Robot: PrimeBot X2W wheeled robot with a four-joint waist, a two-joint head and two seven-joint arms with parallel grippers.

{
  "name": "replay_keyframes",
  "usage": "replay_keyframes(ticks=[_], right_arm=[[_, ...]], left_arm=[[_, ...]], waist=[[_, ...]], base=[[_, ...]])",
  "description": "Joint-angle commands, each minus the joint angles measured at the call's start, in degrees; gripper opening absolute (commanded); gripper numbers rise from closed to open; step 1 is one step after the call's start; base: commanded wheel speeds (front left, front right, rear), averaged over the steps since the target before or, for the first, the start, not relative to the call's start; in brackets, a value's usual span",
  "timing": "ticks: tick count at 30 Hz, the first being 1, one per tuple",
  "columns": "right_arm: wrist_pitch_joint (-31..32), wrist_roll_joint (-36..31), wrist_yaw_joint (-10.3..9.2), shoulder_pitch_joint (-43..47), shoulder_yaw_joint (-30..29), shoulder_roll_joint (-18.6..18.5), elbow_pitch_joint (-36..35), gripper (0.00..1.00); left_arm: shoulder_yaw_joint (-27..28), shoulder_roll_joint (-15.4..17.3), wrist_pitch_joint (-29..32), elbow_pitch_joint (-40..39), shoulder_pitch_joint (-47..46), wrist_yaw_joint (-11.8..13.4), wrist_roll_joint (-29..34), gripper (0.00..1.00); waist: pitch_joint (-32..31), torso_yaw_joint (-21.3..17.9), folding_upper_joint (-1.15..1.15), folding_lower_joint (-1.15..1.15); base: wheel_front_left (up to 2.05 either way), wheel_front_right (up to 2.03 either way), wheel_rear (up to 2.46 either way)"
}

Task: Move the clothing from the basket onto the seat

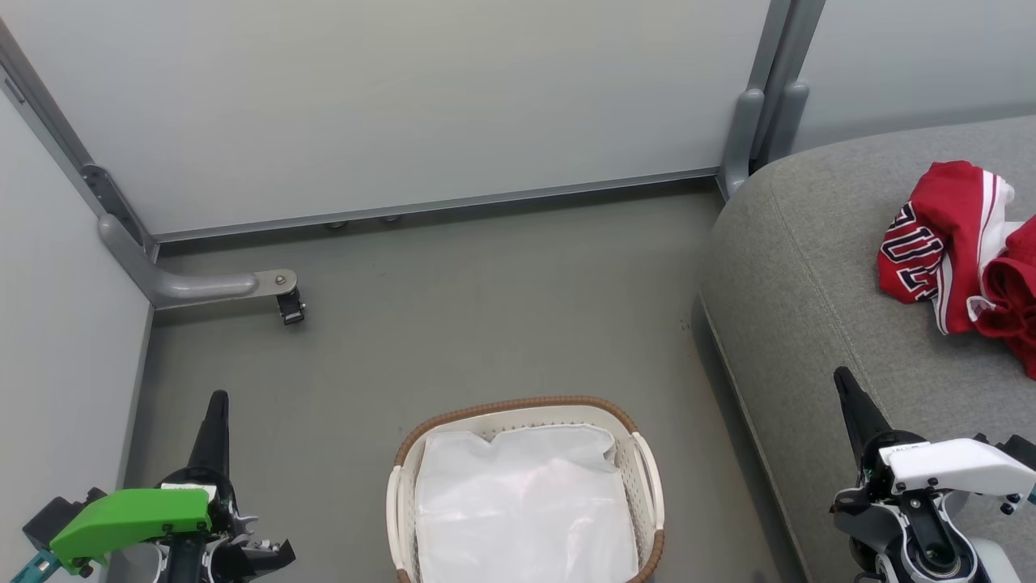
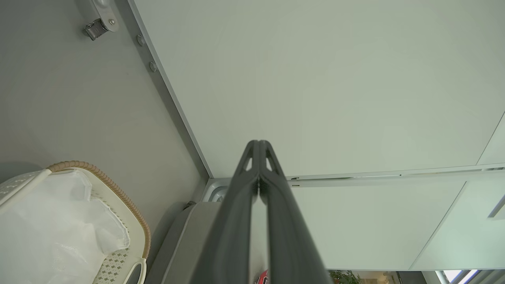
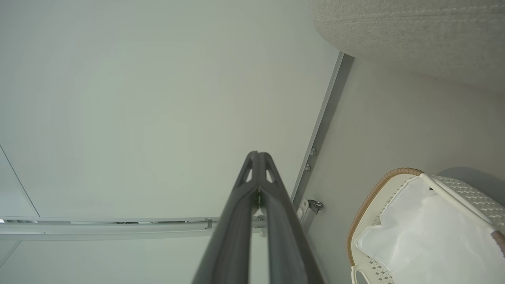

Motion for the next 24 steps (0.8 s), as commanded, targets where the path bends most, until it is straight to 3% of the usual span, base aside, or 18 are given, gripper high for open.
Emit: replay_keyframes(ticks=[1,24], right_arm=[[0.42,1.22,-0.03,0.48,-0.35,-0.36,-0.49,0.0],[2.2,8.16,-0.03,0.97,-1.23,-0.4,-1.15,0.0]], left_arm=[[0.23,0.34,0.35,-0.44,-1.22,-0.27,-1.17,0.0],[0.36,0.34,2.22,-1.01,-1.53,-0.33,-7.76,0.0]], waist=[[-0.04,0.04,0.0,0.0],[-0.46,0.48,0.0,0.0]], base=[[0.0,0.0,0.0],[0.0,0.0,0.0]])
